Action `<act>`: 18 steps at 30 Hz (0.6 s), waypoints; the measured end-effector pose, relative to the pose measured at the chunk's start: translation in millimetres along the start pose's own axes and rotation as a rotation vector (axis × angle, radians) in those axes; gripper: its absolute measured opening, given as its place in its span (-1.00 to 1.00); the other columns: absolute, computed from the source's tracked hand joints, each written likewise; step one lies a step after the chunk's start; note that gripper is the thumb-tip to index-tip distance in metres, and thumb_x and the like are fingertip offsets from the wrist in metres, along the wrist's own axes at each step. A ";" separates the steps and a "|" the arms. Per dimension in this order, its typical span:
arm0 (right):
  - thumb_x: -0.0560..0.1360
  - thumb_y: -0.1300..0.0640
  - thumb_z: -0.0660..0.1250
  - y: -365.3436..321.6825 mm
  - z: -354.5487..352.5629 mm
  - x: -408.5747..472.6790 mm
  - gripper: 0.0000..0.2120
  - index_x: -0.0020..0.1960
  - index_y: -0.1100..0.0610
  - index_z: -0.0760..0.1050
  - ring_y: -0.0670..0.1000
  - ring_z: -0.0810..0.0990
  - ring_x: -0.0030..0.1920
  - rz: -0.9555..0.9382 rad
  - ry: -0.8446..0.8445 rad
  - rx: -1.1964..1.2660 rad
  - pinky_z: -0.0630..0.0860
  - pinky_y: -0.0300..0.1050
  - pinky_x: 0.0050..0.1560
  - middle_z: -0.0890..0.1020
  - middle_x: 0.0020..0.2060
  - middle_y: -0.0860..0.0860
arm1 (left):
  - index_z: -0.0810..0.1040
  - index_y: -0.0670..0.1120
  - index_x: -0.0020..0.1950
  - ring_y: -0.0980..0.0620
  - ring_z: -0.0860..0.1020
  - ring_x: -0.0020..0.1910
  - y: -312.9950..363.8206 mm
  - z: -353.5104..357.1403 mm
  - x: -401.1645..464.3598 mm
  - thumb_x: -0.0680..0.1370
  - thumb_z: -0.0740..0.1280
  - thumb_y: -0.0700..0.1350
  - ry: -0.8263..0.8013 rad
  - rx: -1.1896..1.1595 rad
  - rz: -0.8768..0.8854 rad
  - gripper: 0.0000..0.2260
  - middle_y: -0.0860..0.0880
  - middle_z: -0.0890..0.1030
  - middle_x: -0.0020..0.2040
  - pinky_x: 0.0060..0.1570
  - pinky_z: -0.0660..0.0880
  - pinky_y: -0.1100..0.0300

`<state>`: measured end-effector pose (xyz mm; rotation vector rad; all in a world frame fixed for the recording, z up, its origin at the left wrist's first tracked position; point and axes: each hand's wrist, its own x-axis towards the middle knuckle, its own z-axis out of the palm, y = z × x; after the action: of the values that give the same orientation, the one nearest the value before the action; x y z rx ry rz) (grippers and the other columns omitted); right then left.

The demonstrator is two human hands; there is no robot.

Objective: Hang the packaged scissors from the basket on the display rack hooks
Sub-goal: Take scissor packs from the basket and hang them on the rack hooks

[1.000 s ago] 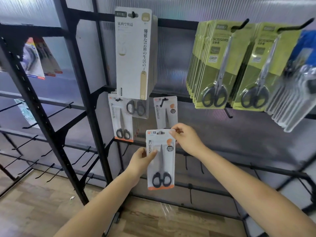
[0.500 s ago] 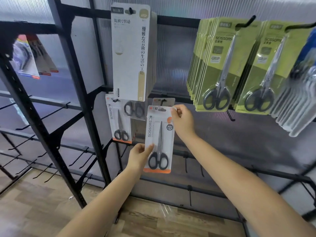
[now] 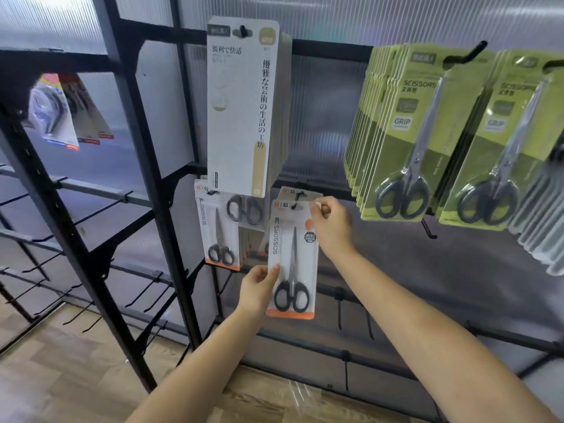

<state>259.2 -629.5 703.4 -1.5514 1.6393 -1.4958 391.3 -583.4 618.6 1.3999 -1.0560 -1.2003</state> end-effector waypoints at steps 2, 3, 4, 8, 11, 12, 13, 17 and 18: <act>0.58 0.19 0.23 0.9 2.0 4.7 -0.97 0.01 0.11 0.43 -0.19 0.54 -0.35 0.002 -0.004 0.002 0.40 -0.43 -0.44 0.50 -0.29 -0.13 | 0.44 -0.12 -0.18 0.11 0.41 -0.30 -1.5 5.1 7.7 0.58 0.28 -0.08 0.015 0.020 0.006 -0.83 0.03 0.45 -0.31 -0.37 0.34 0.38; 0.58 0.19 0.23 1.1 2.9 7.4 -0.96 0.02 0.10 0.40 -0.19 0.55 -0.35 0.006 -0.001 -0.002 0.41 -0.41 -0.44 0.50 -0.28 -0.14 | 0.44 -0.13 -0.17 0.10 0.42 -0.30 -1.7 7.3 11.9 0.58 0.28 -0.08 0.022 0.027 0.007 -0.83 0.04 0.45 -0.31 -0.36 0.33 0.36; 0.58 0.19 0.23 1.1 3.0 9.8 -0.95 0.03 0.10 0.39 -0.22 0.53 -0.37 0.006 0.004 -0.018 0.41 -0.40 -0.44 0.49 -0.29 -0.15 | 0.45 -0.13 -0.16 0.11 0.42 -0.30 -0.9 9.9 15.5 0.58 0.27 -0.07 0.026 0.034 0.005 -0.83 0.04 0.45 -0.31 -0.35 0.32 0.34; 0.60 0.17 0.20 3.3 0.5 17.8 -0.96 0.03 0.14 0.36 -0.35 0.49 -0.43 -0.020 -0.013 -0.124 0.35 -0.38 -0.43 0.46 -0.28 -0.14 | 0.44 -0.10 -0.15 0.11 0.44 -0.25 2.8 16.8 30.7 0.60 0.25 -0.08 0.044 0.070 -0.005 -0.85 0.06 0.48 -0.26 -0.32 0.32 0.36; 0.60 0.18 0.19 5.7 -2.1 22.3 -0.93 0.06 0.14 0.38 -0.24 0.48 -0.35 -0.022 -0.034 -0.175 0.32 -0.34 -0.37 0.49 -0.17 -0.07 | 0.49 -0.15 -0.09 0.07 0.50 -0.23 5.3 16.1 44.5 0.59 0.25 -0.06 0.055 0.102 -0.014 -0.83 -0.10 0.58 -0.14 -0.27 0.38 0.25; 0.60 0.19 0.19 7.3 -2.9 23.3 -0.92 0.08 0.15 0.39 -0.20 0.49 -0.26 -0.027 -0.045 -0.182 0.35 -0.32 -0.33 0.50 -0.12 -0.05 | 0.51 -0.22 0.00 -0.02 0.53 -0.17 5.7 15.7 50.4 0.59 0.25 -0.05 0.058 0.137 -0.015 -0.78 -0.18 0.60 -0.04 -0.20 0.39 0.19; 0.59 0.20 0.19 9.6 -3.9 23.6 -0.91 0.09 0.14 0.40 -0.10 0.52 -0.17 -0.032 -0.062 -0.185 0.41 -0.27 -0.25 0.51 -0.09 -0.04 | 0.52 -0.26 0.08 -0.09 0.54 -0.09 7.1 15.6 55.1 0.59 0.24 -0.05 0.060 0.179 -0.014 -0.73 -0.23 0.60 0.04 -0.12 0.40 0.16; 0.58 0.18 0.20 15.5 -15.7 13.5 -0.82 0.17 0.11 0.40 0.01 0.55 -0.01 -0.061 -0.132 -0.311 0.53 0.02 0.01 0.51 -0.05 -0.07 | 0.42 -0.23 0.33 -0.15 0.48 0.23 11.0 15.7 63.6 0.61 0.19 -0.05 0.044 0.333 0.007 -0.64 -0.21 0.53 0.24 0.14 0.37 0.14; 0.58 0.16 0.20 16.2 -20.2 7.8 -0.78 0.22 0.12 0.39 0.02 0.55 0.00 -0.071 -0.145 -0.364 0.53 0.02 0.02 0.50 -0.04 -0.07 | 0.38 -0.22 0.36 -0.15 0.46 0.26 9.7 15.2 62.4 0.61 0.20 -0.05 0.039 0.362 0.007 -0.62 -0.20 0.51 0.27 0.17 0.36 0.12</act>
<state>232.8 -631.8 698.5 -1.8763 1.8614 -1.1287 384.5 -648.0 618.6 1.6860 -1.2947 -1.0043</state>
